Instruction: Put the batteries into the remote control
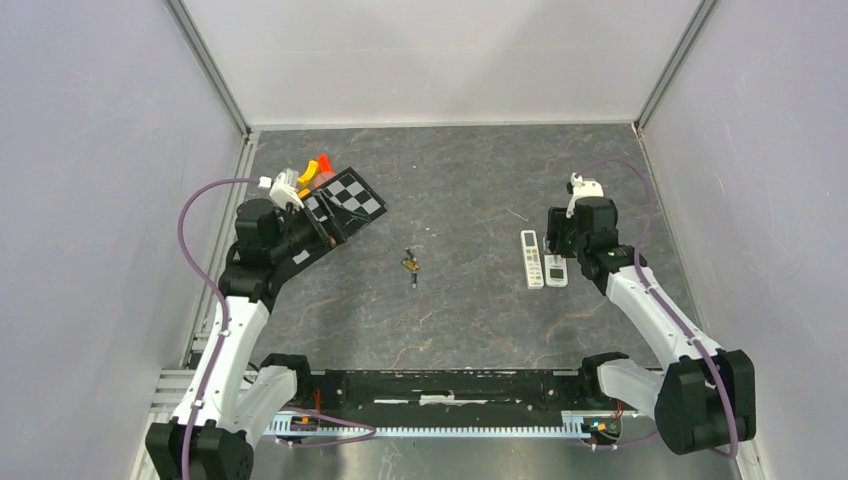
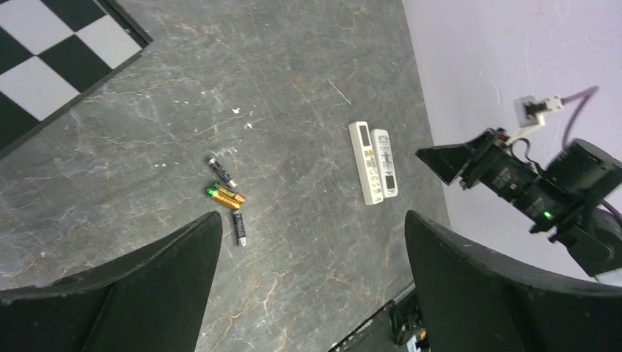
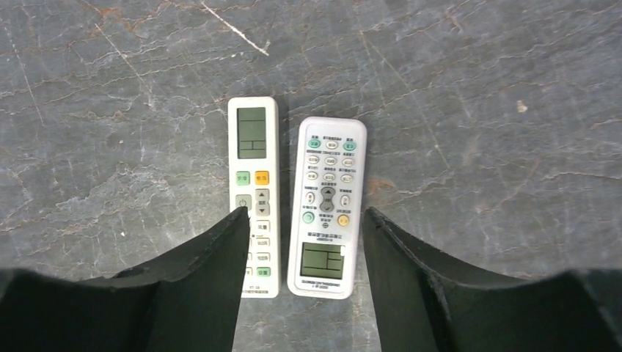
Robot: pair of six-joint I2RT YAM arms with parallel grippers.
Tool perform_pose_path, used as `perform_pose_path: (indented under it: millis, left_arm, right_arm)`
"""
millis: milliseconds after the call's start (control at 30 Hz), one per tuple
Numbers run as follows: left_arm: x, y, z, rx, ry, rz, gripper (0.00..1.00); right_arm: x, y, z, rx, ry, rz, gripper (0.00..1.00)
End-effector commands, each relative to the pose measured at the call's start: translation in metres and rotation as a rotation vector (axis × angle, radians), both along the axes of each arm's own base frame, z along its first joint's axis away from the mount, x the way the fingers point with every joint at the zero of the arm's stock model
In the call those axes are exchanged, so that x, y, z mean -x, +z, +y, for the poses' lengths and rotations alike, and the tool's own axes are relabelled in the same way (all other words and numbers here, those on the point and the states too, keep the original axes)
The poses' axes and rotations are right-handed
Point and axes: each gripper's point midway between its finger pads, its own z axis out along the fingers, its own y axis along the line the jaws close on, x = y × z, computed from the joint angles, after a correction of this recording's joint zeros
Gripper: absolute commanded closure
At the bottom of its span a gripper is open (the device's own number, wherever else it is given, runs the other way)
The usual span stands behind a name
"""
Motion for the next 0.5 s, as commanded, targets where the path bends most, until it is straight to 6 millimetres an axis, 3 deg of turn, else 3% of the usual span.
perform_pose_path:
  millis: [0,300,400,467]
  left_arm:
    - [0.008,0.035,-0.013,0.020,-0.114,-0.131,0.00]
    - [0.010,0.030,-0.010,0.004,-0.102,-0.142,0.00]
    - [0.009,0.029,-0.008,-0.008,-0.083,-0.139,0.00]
    - [0.009,0.028,-0.007,-0.016,-0.083,-0.138,0.00]
  right_arm:
    - [-0.007,-0.005,0.015,-0.065,0.033,-0.016,0.39]
    - [-0.003,-0.037,0.049,-0.069,0.122,0.082,0.45]
    - [-0.003,-0.048,0.057,-0.055,0.130,0.119,0.61]
    - [-0.002,-0.055,0.053,-0.004,0.092,0.148,0.65]
